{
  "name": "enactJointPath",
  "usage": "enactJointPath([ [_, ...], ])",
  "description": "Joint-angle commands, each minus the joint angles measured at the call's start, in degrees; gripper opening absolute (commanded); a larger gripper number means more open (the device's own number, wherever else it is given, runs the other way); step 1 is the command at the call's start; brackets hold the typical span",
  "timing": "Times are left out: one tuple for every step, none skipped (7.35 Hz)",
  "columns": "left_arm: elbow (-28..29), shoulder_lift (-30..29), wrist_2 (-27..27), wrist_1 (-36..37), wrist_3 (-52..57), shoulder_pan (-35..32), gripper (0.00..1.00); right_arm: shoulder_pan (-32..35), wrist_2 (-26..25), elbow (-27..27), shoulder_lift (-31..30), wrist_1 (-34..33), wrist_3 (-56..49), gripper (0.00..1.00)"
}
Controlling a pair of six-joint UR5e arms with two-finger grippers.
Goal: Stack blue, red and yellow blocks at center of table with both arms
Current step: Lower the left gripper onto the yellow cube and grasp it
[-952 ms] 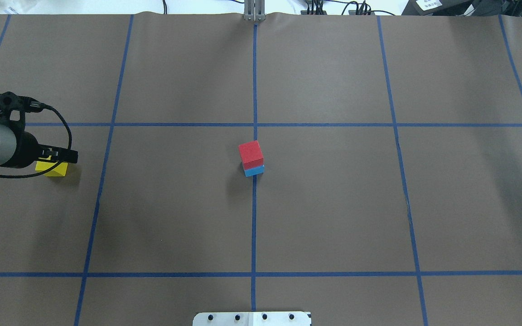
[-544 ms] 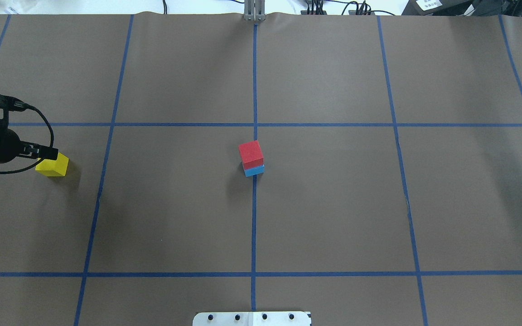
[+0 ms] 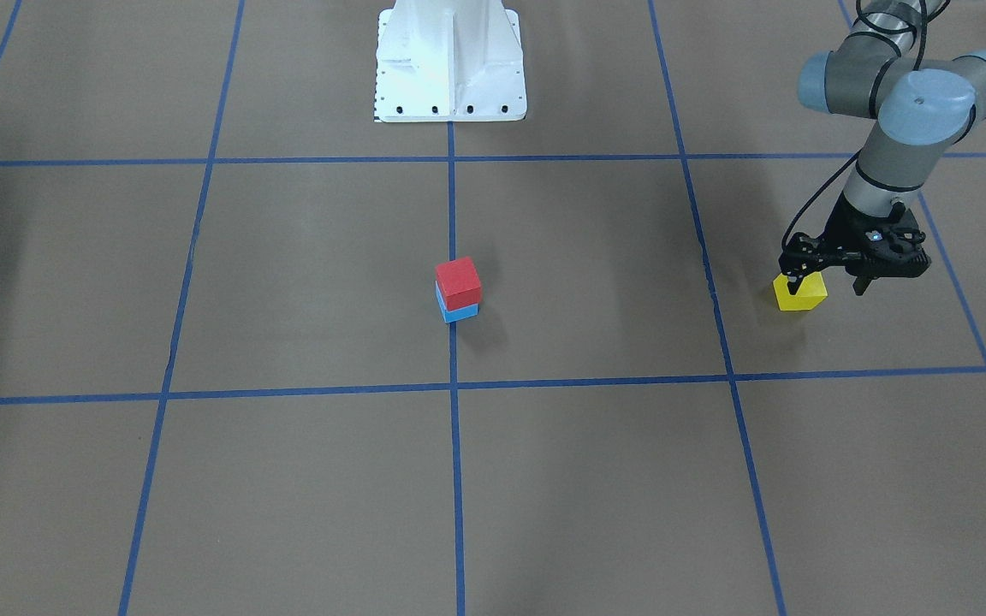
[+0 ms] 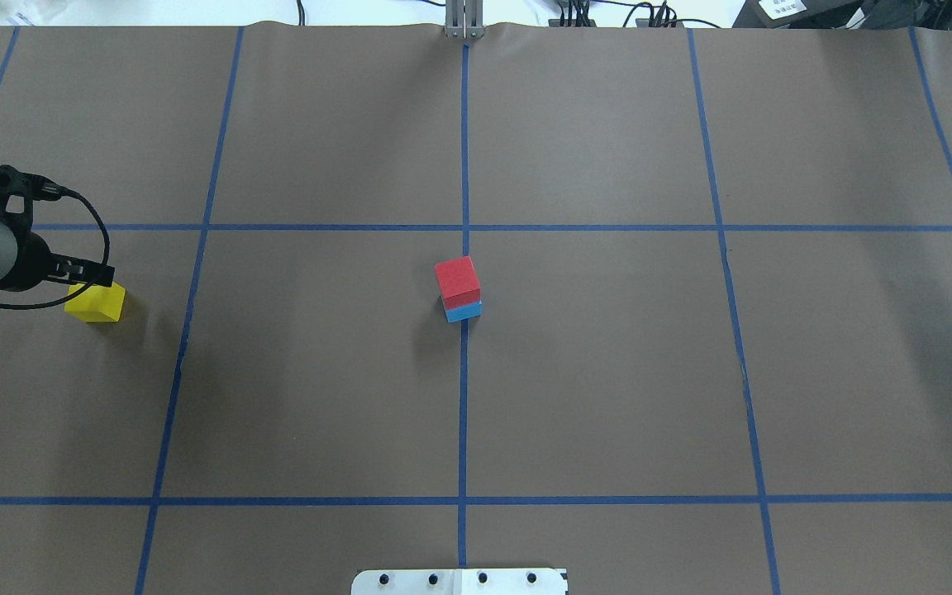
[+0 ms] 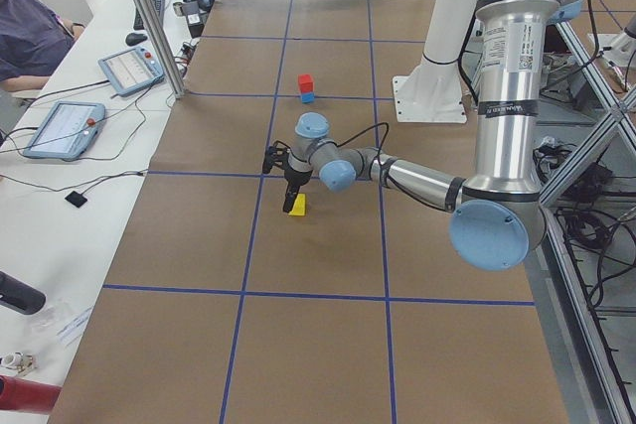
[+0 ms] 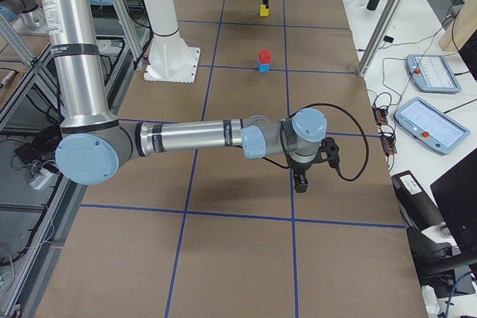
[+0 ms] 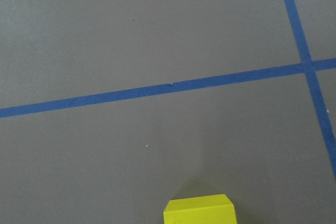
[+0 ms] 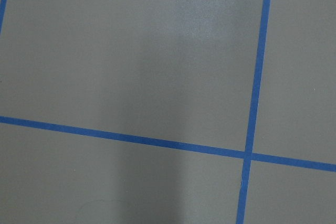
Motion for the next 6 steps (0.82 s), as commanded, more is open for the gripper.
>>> enactJointPath([
  [1.3, -0.4, 0.0, 0.0, 0.0, 0.2, 1.0, 0.0, -0.1, -0.1, 0.0, 0.0, 0.0, 0.99],
  [1.9, -0.5, -0.1, -0.1, 0.0, 0.3, 1.0, 0.0, -0.1, -0.2, -0.1, 0.0, 0.0, 0.99],
  [2.2, -0.7, -0.1, -0.1, -0.1, 0.3, 1.0, 0.0, -0.1, -0.2, 0.0, 0.0, -0.1, 0.99],
  [2.9, -0.7, -0.1, -0.1, -0.2, 0.3, 1.0, 0.0, -0.1, -0.2, 0.0, 0.0, -0.1, 0.99],
  [2.9, -0.9, -0.1, -0.1, -3.3, 0.4, 1.0, 0.0, -0.1, -0.2, 0.0, 0.0, -0.1, 0.99],
  [2.9, -1.4, -0.1, -0.1, -3.9, 0.3, 1.0, 0.0, -0.1, -0.2, 0.1, 0.0, -0.1, 0.99],
])
